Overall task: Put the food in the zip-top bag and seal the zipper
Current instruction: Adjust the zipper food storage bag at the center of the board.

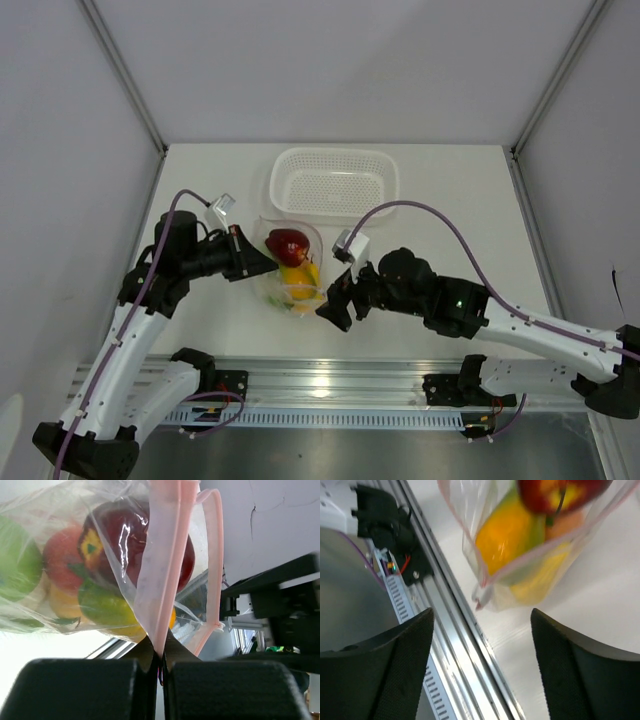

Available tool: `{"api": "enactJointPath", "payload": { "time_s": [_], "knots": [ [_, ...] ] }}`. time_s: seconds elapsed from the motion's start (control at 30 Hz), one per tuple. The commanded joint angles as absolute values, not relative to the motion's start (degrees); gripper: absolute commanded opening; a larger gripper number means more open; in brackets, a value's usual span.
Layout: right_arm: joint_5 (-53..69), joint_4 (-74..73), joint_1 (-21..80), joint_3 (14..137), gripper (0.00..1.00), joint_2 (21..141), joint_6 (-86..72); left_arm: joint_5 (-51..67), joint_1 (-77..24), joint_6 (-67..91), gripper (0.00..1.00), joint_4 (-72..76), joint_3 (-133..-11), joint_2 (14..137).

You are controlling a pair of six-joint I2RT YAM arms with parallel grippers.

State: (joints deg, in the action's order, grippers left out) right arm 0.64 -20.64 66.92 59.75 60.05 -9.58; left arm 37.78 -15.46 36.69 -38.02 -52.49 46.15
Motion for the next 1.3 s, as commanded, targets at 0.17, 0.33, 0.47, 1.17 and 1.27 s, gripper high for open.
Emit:
{"api": "enactJointPath", "payload": {
  "time_s": [0.17,0.33,0.47,1.17,1.27],
  "knots": [
    [1.32,-5.37,68.82,47.74,0.66,54.67,-10.37,38.58,-15.56,37.88,0.01,-36.21,-55.02,46.41],
    [0.0,1.83,68.99,46.41,0.46,56.86,-10.11,38.85,-15.56,38.06,0.0,-36.21,-55.28,46.49],
    [-2.02,3.78,68.99,47.98,0.45,60.2,-9.06,38.93,-15.56,38.06,0.01,-36.21,-55.28,46.49],
    [-10.29,-7.46,63.63,67.05,0.0,64.34,-0.35,39.2,-15.56,35.59,0.01,-39.46,-64.77,43.25],
    [-9.76,-6.16,63.55,64.88,0.0,63.11,-1.75,38.41,-15.64,38.05,0.01,-38.07,-60.24,39.82]
  ]
}}
